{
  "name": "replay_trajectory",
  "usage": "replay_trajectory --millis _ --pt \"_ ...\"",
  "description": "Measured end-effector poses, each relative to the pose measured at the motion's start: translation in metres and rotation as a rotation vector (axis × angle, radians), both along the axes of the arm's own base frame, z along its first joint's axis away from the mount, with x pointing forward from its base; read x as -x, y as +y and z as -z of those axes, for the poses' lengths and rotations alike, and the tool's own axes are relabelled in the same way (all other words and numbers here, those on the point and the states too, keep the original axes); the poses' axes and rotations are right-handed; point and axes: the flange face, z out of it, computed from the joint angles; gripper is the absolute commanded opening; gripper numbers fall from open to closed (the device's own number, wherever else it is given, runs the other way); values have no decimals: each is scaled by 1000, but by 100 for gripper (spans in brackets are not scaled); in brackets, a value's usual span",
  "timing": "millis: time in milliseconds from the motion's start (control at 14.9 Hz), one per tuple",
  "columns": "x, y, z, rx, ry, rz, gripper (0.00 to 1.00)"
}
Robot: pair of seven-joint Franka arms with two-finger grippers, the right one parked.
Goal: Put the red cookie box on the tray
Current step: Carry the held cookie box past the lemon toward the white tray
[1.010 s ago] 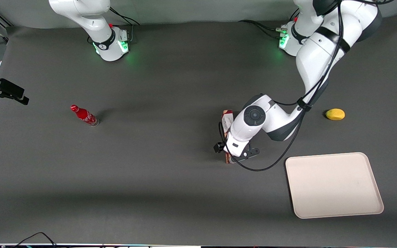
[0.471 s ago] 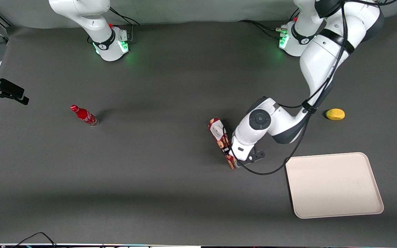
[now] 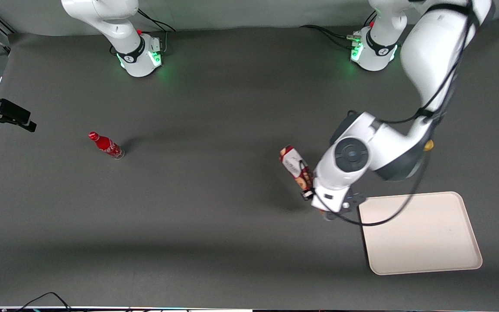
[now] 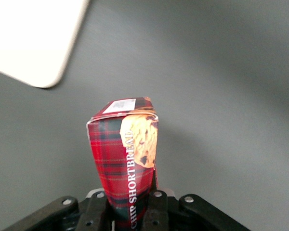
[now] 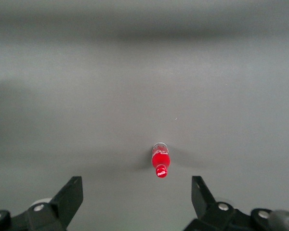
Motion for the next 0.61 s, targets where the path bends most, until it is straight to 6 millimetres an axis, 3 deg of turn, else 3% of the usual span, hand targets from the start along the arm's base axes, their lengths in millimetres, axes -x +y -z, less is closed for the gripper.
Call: replay_trajectory --millis 202,404,606 --pt "-6 52 -79 -18 93 52 0" --pt "-16 138 -142 -55 168 144 0" --pt "-25 220 -178 -64 182 228 0"
